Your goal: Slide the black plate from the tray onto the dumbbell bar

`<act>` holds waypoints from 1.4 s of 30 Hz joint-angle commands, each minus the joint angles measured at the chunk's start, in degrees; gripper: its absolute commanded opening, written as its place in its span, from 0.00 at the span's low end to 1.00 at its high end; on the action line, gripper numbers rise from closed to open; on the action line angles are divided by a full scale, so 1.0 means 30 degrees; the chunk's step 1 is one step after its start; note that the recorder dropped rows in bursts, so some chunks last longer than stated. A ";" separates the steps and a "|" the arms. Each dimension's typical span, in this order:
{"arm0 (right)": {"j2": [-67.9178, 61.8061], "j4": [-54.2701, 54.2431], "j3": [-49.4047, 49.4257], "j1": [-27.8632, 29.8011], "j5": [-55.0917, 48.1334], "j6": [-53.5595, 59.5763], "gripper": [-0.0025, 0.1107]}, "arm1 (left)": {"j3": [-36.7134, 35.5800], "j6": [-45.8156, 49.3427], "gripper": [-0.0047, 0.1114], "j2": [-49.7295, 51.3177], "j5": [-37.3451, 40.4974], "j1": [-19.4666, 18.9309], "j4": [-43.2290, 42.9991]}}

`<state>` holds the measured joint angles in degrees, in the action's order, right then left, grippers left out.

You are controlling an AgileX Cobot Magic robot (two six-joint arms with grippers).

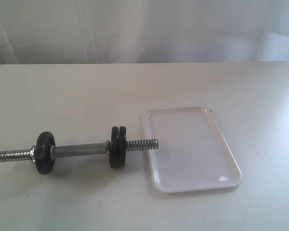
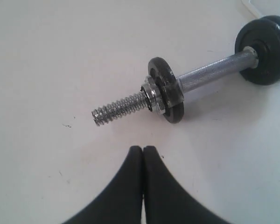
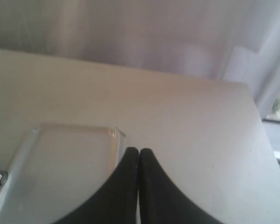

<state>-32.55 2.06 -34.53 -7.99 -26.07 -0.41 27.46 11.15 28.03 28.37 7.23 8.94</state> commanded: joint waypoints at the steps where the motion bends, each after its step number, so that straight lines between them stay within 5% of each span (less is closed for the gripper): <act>1: 0.3561 -0.0036 0.1620 -0.0006 0.2126 -0.0431 0.02 | -0.1144 -0.0253 0.05 -0.3082 -0.1217 -0.0076 -0.0325; 11: 1.0851 -0.0036 0.3083 -0.0006 0.3623 -0.0219 0.02 | -0.3204 -0.0253 0.05 -0.7898 -0.4342 -0.0076 -0.0355; 23: 1.0851 -0.1309 0.2076 -0.0006 0.3191 -0.0512 0.02 | -0.2946 0.0126 0.04 -0.9345 -0.4506 0.0004 0.0342; 31: 1.0851 -0.1172 -0.0085 -0.0006 -0.0447 -0.0512 0.02 | -0.2871 0.0126 0.04 -0.9345 -0.4575 0.0087 0.1113; 37: 1.0851 -0.1205 0.0874 -0.0006 -0.1134 -0.1163 0.02 | -0.3502 -0.2419 0.04 -0.9345 -0.4920 0.0087 0.3975; 42: 1.0851 -0.1304 0.3138 -0.0006 0.1165 -0.1241 0.02 | -0.5705 -0.1579 0.04 -0.9345 -0.6865 0.0087 0.4233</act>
<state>-0.12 -1.41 -28.20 -7.99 -26.71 -3.57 13.97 5.16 0.37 11.00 7.23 20.17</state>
